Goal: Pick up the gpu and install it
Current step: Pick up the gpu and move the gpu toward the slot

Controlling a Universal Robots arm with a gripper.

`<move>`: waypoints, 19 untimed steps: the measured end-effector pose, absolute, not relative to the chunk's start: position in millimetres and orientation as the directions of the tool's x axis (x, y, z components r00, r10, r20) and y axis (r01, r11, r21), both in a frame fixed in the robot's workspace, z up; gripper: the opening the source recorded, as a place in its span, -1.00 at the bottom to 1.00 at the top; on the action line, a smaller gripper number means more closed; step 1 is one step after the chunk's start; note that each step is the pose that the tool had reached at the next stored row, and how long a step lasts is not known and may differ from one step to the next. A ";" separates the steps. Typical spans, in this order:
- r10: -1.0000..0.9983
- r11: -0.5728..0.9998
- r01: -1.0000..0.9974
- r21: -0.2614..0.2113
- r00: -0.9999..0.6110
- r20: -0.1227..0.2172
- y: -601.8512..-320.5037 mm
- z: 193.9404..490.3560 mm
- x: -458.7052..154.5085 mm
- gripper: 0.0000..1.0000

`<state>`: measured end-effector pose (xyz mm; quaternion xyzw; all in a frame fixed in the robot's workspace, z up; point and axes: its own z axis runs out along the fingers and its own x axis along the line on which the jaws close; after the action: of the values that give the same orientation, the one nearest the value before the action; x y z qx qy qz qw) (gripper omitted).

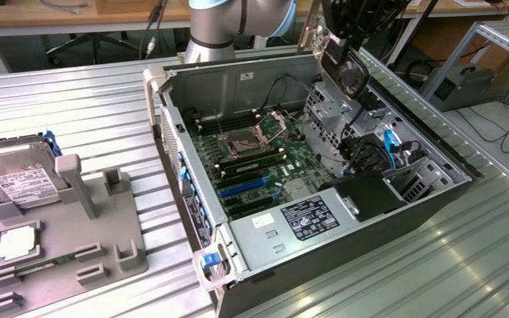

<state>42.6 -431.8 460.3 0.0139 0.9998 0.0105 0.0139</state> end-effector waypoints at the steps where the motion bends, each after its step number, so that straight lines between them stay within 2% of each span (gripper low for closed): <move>1: 0.028 0.999 0.027 0.021 -0.999 -0.027 -431.7 460.2 44.8 -0.46; 19: 0.028 0.999 0.027 0.021 -0.999 -0.028 -431.4 460.2 57.7 -0.46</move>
<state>57.7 -431.4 460.2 0.0136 0.9998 0.0106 0.0141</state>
